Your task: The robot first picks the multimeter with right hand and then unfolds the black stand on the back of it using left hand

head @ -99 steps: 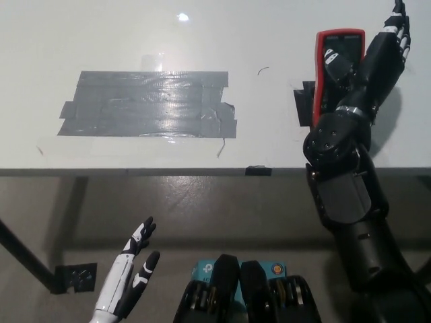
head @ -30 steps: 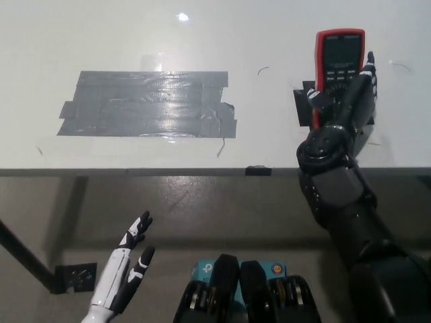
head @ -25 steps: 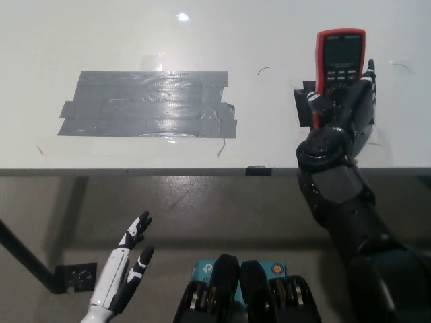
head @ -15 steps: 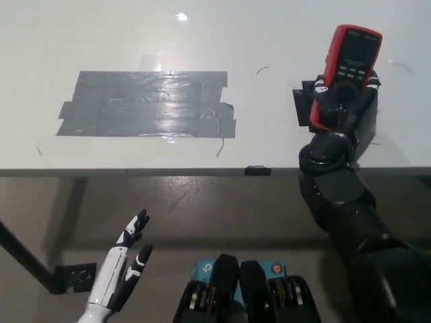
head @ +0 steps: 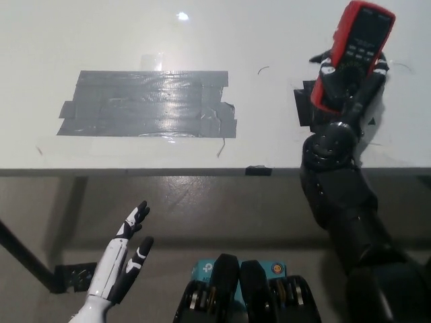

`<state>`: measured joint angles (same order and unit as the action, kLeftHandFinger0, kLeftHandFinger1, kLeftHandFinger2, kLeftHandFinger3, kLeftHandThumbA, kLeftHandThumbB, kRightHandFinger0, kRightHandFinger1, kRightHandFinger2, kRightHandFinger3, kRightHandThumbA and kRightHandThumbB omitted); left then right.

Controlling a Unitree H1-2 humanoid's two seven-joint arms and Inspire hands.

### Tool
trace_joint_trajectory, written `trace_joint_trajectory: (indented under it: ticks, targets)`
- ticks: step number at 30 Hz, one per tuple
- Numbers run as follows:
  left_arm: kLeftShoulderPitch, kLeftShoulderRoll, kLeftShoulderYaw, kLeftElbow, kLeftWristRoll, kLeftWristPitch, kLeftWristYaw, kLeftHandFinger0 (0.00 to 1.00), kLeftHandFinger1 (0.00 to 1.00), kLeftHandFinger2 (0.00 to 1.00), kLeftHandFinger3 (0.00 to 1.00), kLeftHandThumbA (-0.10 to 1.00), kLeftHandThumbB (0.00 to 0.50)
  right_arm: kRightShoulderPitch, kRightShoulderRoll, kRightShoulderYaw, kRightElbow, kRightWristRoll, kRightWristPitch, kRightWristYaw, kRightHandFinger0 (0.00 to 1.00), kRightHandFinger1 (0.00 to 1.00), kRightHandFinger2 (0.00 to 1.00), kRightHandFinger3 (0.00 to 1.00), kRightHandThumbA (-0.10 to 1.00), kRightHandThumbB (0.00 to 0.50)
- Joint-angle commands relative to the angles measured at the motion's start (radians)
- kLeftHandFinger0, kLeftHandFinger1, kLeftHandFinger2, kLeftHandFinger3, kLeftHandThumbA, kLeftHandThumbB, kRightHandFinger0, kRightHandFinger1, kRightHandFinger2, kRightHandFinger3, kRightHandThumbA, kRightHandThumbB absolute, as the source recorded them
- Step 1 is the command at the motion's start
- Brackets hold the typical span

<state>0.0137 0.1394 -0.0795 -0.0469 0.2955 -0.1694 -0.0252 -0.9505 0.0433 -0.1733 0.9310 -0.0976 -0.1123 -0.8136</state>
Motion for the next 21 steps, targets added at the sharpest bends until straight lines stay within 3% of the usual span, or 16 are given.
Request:
trace_joint_trajectory:
  ticks: [1,2,4,6,9,11,14,17,21]
  targets:
    - [-0.014,0.010,0.005,-0.029,-0.007,-0.016,0.004,1.00,1.00,1.00,1.00,1.00,0.213,0.047,0.056,-0.063,-0.500,0.378,0.056,0.341,0.00,0.15,0.58,0.70,-0.10,0.171]
    - [-0.019,0.015,0.007,-0.033,-0.010,-0.011,-0.001,1.00,1.00,1.00,1.00,1.00,0.214,0.071,0.067,-0.069,-0.584,0.447,0.102,0.371,0.02,0.22,0.64,0.74,-0.10,0.160]
    - [-0.020,0.013,0.009,-0.044,-0.022,-0.001,-0.007,1.00,1.00,1.00,1.00,1.00,0.220,0.109,0.080,-0.072,-0.694,0.547,0.173,0.409,0.00,0.28,0.69,0.66,-0.10,0.169]
    - [-0.024,0.009,0.011,-0.063,-0.032,0.002,-0.009,1.00,1.00,1.00,1.00,1.00,0.233,0.172,0.087,-0.056,-0.821,0.660,0.242,0.464,0.00,0.24,0.66,0.59,-0.10,0.136]
    - [-0.033,0.006,0.011,-0.117,-0.034,0.014,-0.013,1.00,1.00,1.00,1.00,1.00,0.250,0.224,0.087,-0.038,-0.919,0.748,0.311,0.490,0.00,0.27,0.68,0.69,-0.09,0.126]
    - [-0.052,0.000,0.015,-0.181,-0.056,0.033,-0.020,1.00,1.00,1.00,1.00,1.00,0.247,0.263,0.091,-0.027,-0.994,0.832,0.368,0.505,0.00,0.28,0.67,0.68,-0.09,0.128]
    - [-0.114,-0.006,0.022,-0.296,-0.054,0.080,-0.027,1.00,1.00,1.00,1.00,1.00,0.240,0.340,0.098,-0.011,-1.109,0.967,0.465,0.497,0.01,0.38,0.69,0.83,-0.10,0.148]
    - [-0.201,-0.014,0.023,-0.352,-0.065,0.108,-0.034,1.00,1.00,1.00,1.00,1.00,0.232,0.421,0.094,0.025,-1.174,1.026,0.519,0.508,0.05,0.44,0.68,0.87,-0.09,0.157]
    - [-0.324,-0.032,0.016,-0.374,-0.038,0.189,-0.047,1.00,1.00,1.00,1.00,1.00,0.305,0.536,0.091,0.075,-1.265,1.147,0.564,0.531,0.05,0.48,0.76,0.97,-0.10,0.135]
